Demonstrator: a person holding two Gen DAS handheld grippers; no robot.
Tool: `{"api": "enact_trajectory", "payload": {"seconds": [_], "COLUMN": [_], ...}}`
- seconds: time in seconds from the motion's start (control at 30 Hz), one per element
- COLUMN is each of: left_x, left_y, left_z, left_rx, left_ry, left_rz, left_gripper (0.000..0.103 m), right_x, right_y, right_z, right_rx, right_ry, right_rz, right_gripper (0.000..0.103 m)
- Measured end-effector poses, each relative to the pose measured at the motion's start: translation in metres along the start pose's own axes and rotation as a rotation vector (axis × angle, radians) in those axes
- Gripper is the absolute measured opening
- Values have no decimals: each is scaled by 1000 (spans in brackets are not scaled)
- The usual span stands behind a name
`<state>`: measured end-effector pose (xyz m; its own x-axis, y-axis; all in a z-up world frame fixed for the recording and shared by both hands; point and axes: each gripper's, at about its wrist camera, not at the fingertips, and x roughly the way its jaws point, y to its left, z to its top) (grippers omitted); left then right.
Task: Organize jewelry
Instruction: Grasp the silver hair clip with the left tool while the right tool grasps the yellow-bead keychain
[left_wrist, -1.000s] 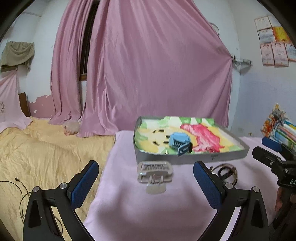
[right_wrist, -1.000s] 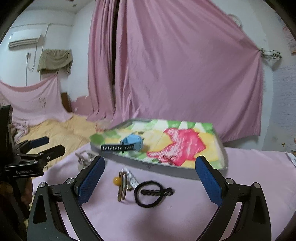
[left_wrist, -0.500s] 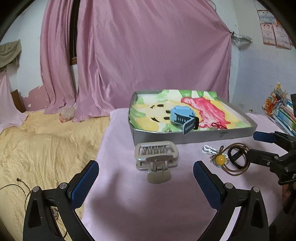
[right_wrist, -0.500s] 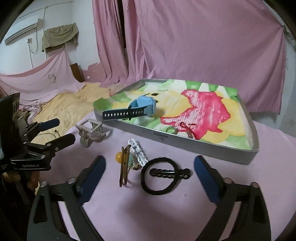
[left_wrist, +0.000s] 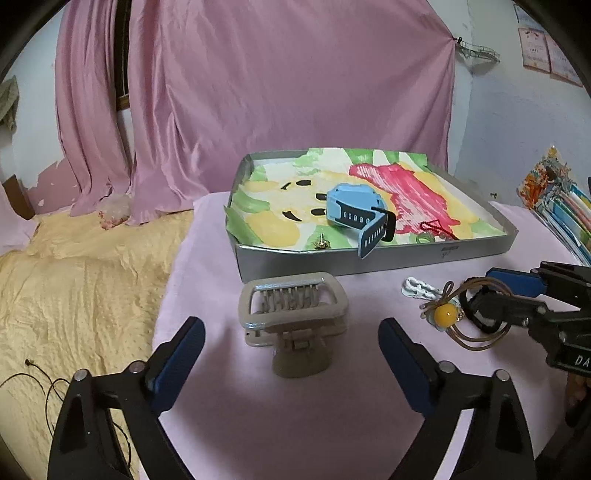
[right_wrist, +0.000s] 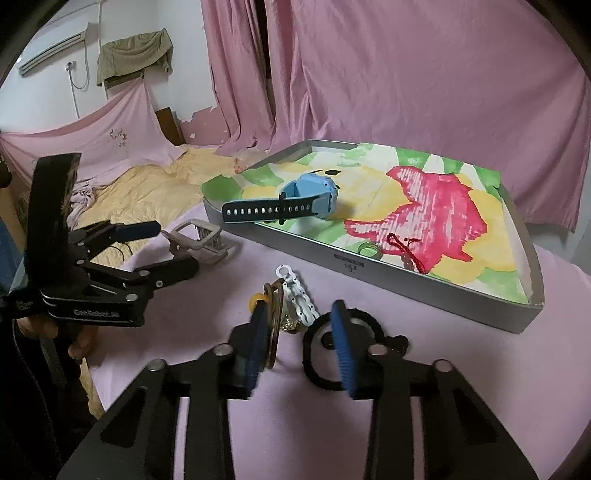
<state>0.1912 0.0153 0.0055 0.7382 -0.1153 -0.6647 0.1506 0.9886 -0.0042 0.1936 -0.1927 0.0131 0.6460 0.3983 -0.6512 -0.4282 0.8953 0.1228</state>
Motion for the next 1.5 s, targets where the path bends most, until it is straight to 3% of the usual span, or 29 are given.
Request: {"api": "enact_trajectory", "payload": {"seconds": [0.33,0.47,0.57,1.07,1.5], "left_x": [8,9,7,-4,-25], "left_y": [-1,-1,0,-4,-23], "left_z": [1,1,0,-6,-17], "left_rx": [-8,-15,-26,-30,-72], "left_ry": [28,30,22,2,-82], "left_rz": [2,8,13,-12,-125], "left_gripper": [61,56,44,42,42], "right_x": [-2,-3,-3,-6,-24], "right_y": [1,0,1,-1,-6], "right_z": [0,0,0,0,1], "right_rx": [-5,-4,-7,-2,18], "right_ry": [-11,-16,-16,-36,-124], "right_rz": [33,41,43,34,55], "right_gripper": [8,4,4,4,4]}}
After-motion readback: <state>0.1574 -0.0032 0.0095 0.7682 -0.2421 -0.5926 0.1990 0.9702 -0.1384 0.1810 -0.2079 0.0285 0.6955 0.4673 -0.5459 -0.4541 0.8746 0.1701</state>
